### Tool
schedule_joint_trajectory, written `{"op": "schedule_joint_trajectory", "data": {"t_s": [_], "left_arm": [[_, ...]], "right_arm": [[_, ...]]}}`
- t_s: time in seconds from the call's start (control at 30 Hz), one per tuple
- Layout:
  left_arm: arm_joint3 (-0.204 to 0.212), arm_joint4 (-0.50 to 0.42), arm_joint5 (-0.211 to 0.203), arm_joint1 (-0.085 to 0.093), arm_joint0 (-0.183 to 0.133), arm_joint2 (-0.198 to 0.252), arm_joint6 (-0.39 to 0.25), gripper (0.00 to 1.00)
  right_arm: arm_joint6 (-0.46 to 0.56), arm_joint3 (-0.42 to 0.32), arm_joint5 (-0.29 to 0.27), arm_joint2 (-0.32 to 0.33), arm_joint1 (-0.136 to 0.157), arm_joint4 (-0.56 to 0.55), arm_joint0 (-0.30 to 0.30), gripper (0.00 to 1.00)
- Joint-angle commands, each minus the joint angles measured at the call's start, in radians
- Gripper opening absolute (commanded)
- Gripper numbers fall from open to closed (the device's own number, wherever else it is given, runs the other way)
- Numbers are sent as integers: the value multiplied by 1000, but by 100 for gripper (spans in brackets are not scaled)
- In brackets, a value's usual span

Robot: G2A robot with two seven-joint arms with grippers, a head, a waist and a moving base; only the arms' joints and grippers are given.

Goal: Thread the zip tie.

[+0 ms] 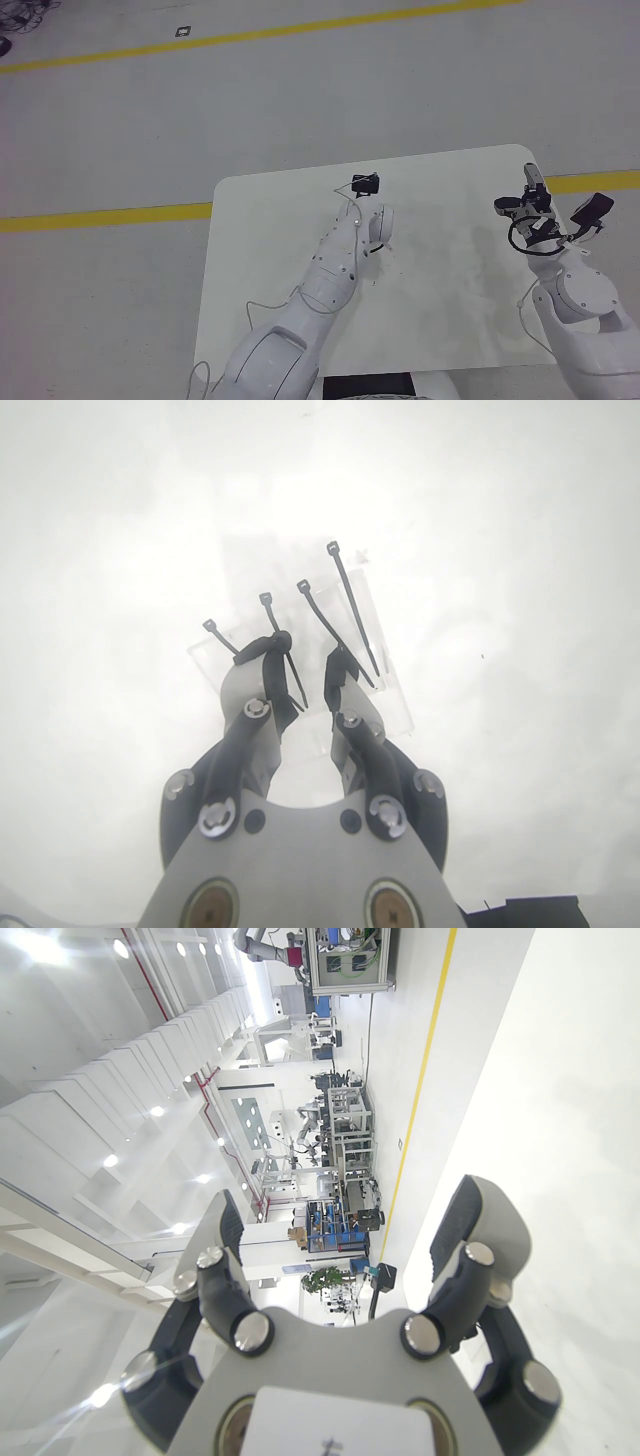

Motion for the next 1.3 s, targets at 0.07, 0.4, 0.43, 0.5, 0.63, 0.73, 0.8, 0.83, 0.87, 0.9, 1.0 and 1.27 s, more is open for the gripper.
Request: {"op": "schedule_joint_trajectory", "data": {"t_s": [0.07, 0.4, 0.43, 0.5, 0.63, 0.73, 0.8, 0.83, 0.87, 0.9, 1.0, 1.27], "left_arm": [[15, 0, 0, -3, -8, -3, 3, 19], [24, 0, 0, -6, -12, -16, 16, 19], [23, 0, 0, -6, -11, -19, 16, 19], [21, 0, 0, -5, -9, -22, 18, 19], [15, 0, 0, -5, -6, -28, 20, 18], [7, 0, 0, -4, -1, -32, 20, 17], [3, 0, 0, -4, 1, -32, 20, 16], [-1, 0, 0, -3, 2, -32, 19, 16], [-4, 0, 0, -3, 3, -32, 19, 16], [-7, 0, 0, -2, 5, -31, 17, 16], [-19, 0, 0, 0, 11, -30, 16, 18], [-27, 0, 0, 7, 22, -31, 9, 18]], "right_arm": [[0, 0, 0, 0, 0, 0, 0, 100], [0, 0, 0, 0, 0, 0, 0, 100], [0, 0, 0, 0, 0, 0, 0, 100], [0, 0, 0, 0, 0, 0, 0, 100], [0, 0, 0, 0, 0, 0, 0, 100], [0, 0, 0, 0, 0, 0, 0, 100], [0, 0, 0, 0, 0, 0, 0, 100], [0, 0, 0, 0, 0, 0, 0, 100], [0, 0, 0, 0, 0, 0, 0, 100], [0, 0, 0, 0, 0, 0, 0, 100], [0, 0, 0, 0, 0, 0, 0, 100], [0, 0, 0, 0, 0, 0, 0, 100]]}}
